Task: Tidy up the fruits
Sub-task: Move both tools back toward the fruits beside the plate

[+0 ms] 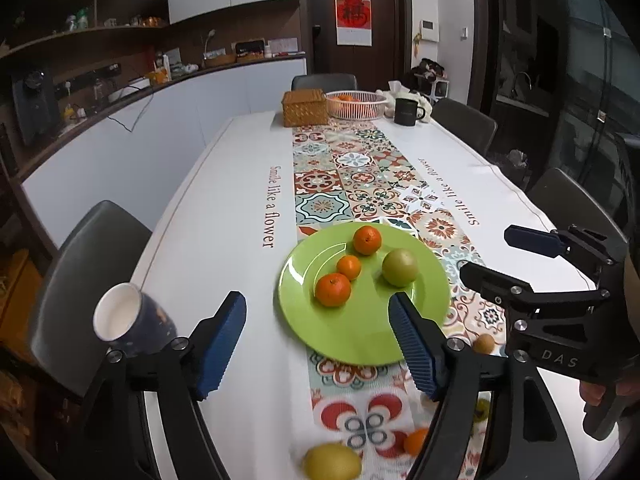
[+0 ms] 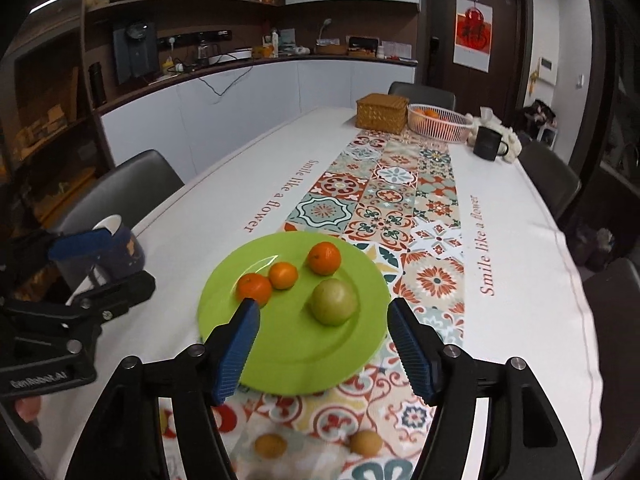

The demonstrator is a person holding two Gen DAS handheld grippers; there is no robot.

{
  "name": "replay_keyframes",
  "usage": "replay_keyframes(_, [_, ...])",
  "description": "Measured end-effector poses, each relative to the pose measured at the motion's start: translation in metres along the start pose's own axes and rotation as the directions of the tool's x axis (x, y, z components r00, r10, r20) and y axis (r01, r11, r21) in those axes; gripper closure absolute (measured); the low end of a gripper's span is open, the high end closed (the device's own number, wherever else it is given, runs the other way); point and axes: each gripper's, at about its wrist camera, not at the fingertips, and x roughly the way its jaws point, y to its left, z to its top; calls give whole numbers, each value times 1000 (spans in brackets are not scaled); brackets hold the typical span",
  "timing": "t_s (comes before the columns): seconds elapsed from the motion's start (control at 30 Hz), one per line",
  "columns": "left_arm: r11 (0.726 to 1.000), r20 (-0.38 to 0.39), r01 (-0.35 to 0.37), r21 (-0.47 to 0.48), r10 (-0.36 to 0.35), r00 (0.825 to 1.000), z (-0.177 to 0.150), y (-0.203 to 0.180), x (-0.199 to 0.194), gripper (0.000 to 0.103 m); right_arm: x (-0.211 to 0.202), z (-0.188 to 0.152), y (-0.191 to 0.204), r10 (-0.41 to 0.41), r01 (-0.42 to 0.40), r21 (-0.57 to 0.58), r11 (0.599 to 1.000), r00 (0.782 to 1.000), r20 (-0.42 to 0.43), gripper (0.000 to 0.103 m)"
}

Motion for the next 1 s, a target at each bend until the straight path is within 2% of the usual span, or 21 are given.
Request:
replay_keyframes(0.2, [1000, 26, -6, -15, 6, 1000, -15, 3, -33, 26, -32, -13, 17, 23, -23, -8, 1000, 999, 24, 32])
replay_keyframes(0.57, [999, 66, -41, -2, 41, 997, -42, 3, -75, 19, -68, -39, 41, 47, -47, -18, 999, 998, 30, 31])
replay_keyframes(0.77, [999, 75, -50, 19, 48, 996, -58, 4, -85, 15, -74, -53, 51, 60, -60, -43, 997, 998, 2, 31])
replay_keyframes(1.0, [998, 41, -44, 53, 42, 998, -78, 4, -81, 13, -72, -68, 63, 81, -85, -84, 993, 995, -49, 31])
